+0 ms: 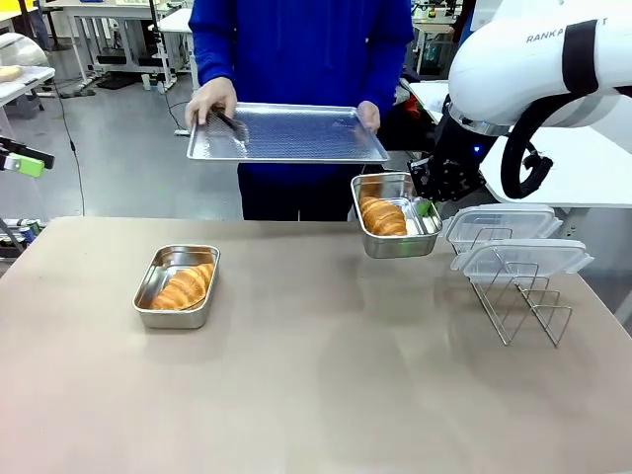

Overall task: Place the bread in airtight containers.
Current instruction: Once an object is inside an Airtight Container , place the container in the center of the table.

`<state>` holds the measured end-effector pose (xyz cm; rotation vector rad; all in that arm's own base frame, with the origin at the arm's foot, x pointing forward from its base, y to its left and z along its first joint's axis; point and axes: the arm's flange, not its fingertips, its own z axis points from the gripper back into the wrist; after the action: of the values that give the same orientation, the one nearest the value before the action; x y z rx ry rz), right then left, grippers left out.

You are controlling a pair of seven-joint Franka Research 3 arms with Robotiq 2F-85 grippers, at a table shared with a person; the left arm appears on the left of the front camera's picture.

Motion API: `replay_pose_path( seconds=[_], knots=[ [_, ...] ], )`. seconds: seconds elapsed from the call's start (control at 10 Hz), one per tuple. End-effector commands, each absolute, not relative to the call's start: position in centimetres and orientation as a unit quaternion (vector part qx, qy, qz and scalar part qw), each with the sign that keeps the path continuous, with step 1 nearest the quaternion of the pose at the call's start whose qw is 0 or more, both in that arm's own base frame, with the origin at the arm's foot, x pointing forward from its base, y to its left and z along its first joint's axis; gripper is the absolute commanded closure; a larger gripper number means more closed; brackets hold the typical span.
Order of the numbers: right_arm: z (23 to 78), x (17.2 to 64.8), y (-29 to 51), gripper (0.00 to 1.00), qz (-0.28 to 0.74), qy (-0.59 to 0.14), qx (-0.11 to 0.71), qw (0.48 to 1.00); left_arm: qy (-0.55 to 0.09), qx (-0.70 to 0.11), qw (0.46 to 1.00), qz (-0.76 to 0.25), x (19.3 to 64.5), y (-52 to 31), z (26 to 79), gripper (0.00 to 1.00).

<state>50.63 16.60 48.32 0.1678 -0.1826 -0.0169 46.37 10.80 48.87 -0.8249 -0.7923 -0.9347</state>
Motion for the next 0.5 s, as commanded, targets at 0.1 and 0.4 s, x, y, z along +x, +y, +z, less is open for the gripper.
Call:
replay_pose_path(
  seconds=[0.1, 0.4],
  knots=[
    [48.8, 50.7, 16.7, 1.0, -0.017, -0.094, 0.077, 0.992, -0.362, -0.379, 0.736, -0.428, 46.3, 10.9, 48.9, 0.0],
    [45.8, 51.8, 18.8, 0.93, -0.055, -0.084, 0.095, 0.99, -0.362, -0.379, 0.736, -0.428, 46.3, 10.9, 48.9, 0.0]
  ],
)
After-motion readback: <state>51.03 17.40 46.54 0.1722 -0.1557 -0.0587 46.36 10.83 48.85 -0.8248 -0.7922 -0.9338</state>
